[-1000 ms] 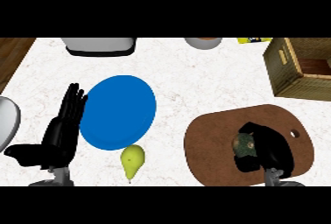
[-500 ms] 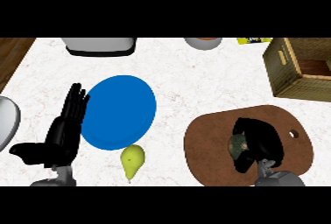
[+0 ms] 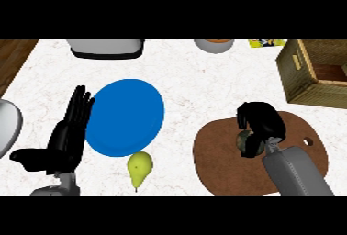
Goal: Pick the squash from the cutting board and place it in the basket
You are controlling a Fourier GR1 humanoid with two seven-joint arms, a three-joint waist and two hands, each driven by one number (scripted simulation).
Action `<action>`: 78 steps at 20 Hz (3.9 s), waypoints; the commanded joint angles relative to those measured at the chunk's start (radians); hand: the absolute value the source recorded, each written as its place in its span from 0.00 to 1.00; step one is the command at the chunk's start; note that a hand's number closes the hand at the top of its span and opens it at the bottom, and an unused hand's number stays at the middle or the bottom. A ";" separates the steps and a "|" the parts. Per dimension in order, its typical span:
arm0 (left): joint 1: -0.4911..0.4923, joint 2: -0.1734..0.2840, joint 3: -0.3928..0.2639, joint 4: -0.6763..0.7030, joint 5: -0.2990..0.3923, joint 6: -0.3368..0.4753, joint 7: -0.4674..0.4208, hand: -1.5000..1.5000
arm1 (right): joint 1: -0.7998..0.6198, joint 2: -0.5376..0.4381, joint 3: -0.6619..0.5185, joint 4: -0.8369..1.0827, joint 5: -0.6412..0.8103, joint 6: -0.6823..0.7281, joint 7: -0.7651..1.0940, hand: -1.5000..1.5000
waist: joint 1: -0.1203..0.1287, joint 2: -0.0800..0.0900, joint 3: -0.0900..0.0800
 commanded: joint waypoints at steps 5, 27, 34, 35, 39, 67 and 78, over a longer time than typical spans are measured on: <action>0.002 0.007 0.033 0.003 0.023 -0.005 0.010 0.50 | 0.065 0.040 -0.081 -0.213 -0.124 -0.079 -0.077 1.00 | -0.023 0.007 0.015; 0.021 -0.034 -0.009 -0.008 -0.016 0.008 -0.015 0.50 | -0.087 -0.110 -0.554 -0.798 -0.586 0.295 0.399 1.00 | -0.013 0.011 0.015; 0.036 -0.001 0.025 -0.003 0.002 -0.025 -0.028 0.50 | -0.116 -0.274 -0.617 -0.593 -0.497 0.271 0.227 1.00 | -0.006 0.013 0.015; 0.021 -0.029 -0.002 0.007 -0.021 -0.001 -0.023 0.50 | -0.130 -0.297 -0.656 -0.522 -0.513 0.262 0.193 1.00 | -0.006 0.014 0.015; 0.022 -0.024 -0.005 -0.002 -0.026 -0.008 -0.010 0.50 | -0.155 -0.325 -0.670 -0.347 -0.487 0.175 0.063 1.00 | -0.004 0.014 0.015; 0.011 -0.004 0.040 -0.032 0.002 -0.044 0.020 0.50 | -0.280 -0.500 -0.642 0.521 -0.364 -0.136 -0.475 1.00 | 0.002 0.015 0.016; -0.006 -0.016 0.023 -0.011 -0.031 -0.031 0.012 0.50 | -0.383 -0.539 -0.642 0.816 -0.341 -0.228 -0.553 0.00 | 0.008 0.018 0.016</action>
